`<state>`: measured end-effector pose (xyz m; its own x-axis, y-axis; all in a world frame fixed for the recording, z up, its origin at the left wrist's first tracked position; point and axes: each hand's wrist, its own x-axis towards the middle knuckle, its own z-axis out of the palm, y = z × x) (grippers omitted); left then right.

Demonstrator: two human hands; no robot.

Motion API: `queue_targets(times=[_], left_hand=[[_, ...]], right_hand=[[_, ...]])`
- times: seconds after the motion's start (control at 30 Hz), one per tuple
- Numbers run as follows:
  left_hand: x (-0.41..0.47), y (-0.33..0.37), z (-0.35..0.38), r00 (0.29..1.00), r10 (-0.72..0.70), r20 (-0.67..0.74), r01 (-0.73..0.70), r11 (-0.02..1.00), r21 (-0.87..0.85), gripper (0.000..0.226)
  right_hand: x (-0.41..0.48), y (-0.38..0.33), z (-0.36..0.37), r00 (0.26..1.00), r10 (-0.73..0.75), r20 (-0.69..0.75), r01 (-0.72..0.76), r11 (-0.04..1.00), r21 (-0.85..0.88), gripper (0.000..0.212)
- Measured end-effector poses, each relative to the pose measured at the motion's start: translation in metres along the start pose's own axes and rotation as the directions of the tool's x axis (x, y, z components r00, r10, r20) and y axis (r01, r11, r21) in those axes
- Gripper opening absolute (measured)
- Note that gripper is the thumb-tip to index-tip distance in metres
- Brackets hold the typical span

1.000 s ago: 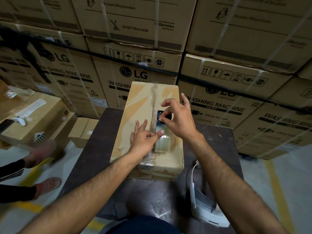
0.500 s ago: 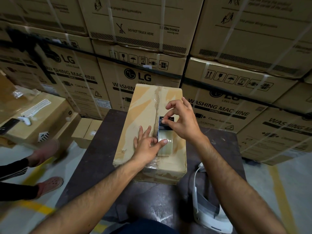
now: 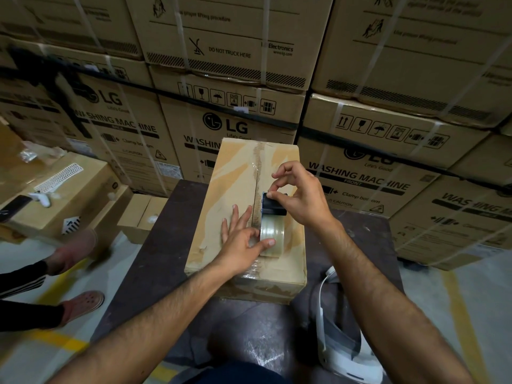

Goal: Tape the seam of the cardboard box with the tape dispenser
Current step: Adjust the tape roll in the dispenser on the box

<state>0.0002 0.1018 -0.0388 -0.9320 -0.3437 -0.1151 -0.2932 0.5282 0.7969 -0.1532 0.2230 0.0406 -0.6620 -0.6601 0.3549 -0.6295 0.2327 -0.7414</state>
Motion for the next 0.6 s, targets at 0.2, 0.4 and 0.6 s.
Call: queue_targets(times=[0.2,0.4,0.6], left_hand=[[0.002,-0.002,0.000,0.999,0.037,-0.010,-0.036,0.998,0.058,0.031],[0.002,-0.004,-0.001,0.999,0.040,0.008,-0.040,0.998,0.058,0.030],[0.005,-0.007,-0.003,0.999,0.049,0.014,-0.050,0.995,0.081,0.042]], right_hand=[[0.002,-0.004,-0.003,0.998,0.066,0.002,-0.066,0.995,0.075,0.046],[0.002,-0.007,-0.005,0.997,0.075,0.000,-0.074,0.994,0.080,0.046],[0.001,-0.012,-0.007,0.995,0.100,-0.005,-0.099,0.992,0.084,0.046]])
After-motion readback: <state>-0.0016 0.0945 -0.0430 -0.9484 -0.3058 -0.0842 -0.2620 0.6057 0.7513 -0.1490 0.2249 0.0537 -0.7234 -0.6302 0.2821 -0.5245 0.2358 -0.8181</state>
